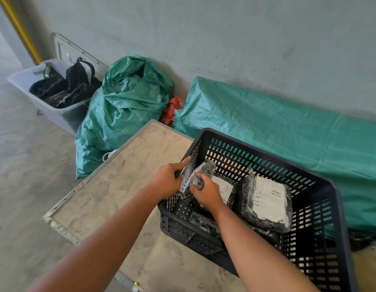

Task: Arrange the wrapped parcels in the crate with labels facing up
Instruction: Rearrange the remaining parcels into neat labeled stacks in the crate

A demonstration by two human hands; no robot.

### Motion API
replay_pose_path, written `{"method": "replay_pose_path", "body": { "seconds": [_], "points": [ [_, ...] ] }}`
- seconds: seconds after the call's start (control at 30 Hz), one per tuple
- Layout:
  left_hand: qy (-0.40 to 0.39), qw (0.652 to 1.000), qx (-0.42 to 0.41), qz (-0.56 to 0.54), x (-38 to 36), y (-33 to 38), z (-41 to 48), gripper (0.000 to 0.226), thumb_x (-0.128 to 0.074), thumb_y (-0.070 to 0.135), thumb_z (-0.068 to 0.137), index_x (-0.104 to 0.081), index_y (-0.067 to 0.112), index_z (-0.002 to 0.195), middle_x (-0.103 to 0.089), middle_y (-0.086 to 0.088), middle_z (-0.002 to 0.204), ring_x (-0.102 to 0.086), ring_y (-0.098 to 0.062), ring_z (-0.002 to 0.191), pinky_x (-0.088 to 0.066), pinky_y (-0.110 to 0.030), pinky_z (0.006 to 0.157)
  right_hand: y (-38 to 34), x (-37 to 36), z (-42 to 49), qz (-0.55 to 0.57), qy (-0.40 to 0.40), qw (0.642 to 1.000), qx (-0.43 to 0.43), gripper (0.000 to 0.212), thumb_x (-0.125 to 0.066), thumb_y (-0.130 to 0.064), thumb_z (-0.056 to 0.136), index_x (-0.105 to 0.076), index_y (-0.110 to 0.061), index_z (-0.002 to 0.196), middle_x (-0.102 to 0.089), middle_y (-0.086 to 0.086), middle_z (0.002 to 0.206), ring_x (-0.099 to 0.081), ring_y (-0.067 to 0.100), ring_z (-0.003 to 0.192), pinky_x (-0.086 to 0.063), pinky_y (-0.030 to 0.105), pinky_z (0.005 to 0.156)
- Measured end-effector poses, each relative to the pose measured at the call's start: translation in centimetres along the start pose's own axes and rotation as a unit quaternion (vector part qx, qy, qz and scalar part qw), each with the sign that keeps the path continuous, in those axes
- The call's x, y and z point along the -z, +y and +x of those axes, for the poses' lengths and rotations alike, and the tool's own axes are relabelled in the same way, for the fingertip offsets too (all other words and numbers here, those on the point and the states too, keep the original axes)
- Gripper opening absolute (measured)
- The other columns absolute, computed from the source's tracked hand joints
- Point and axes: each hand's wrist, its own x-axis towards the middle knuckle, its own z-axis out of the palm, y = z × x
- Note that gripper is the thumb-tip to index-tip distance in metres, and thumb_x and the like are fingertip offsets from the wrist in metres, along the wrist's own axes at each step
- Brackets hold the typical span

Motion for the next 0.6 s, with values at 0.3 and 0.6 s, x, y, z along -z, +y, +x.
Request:
{"method": "replay_pose_path", "body": {
  "seconds": [0.3, 0.6],
  "points": [
    [-0.002, 1.0, 0.002, -0.012, 0.1, 0.3, -0.2, 0.067, -0.053, 0.01, 0.097, -0.04, 0.046, 0.152, -0.065, -0.004, 0.077, -0.05, -0.011, 0.053, -0.038, -0.012, 0.046, 0.9, 3.5, -0.7, 0.091, 0.046, 0.994, -0.03, 0.058, -0.083, -0.03, 0.08, -0.066, -0.034, 0.135, -0.065, -0.01, 0.125, -0.063, 0.0, 0.096, -0.046, 0.006, 0.073],
    [0.007, 1.0, 0.025, -0.002, 0.3, 0.6, -0.3, 0.068, -0.056, 0.013, 0.098, -0.038, 0.054, 0.15, -0.067, 0.004, 0.121, -0.054, -0.001, 0.06, -0.041, -0.006, 0.049, 0.9, 9.6, -5.1, 0.086, 0.102, 0.991, 0.029, 0.048, -0.074, -0.037, 0.079, -0.067, -0.053, 0.123, -0.067, -0.017, 0.13, -0.074, 0.024, 0.091, -0.064, 0.031, 0.075]
  ]
}}
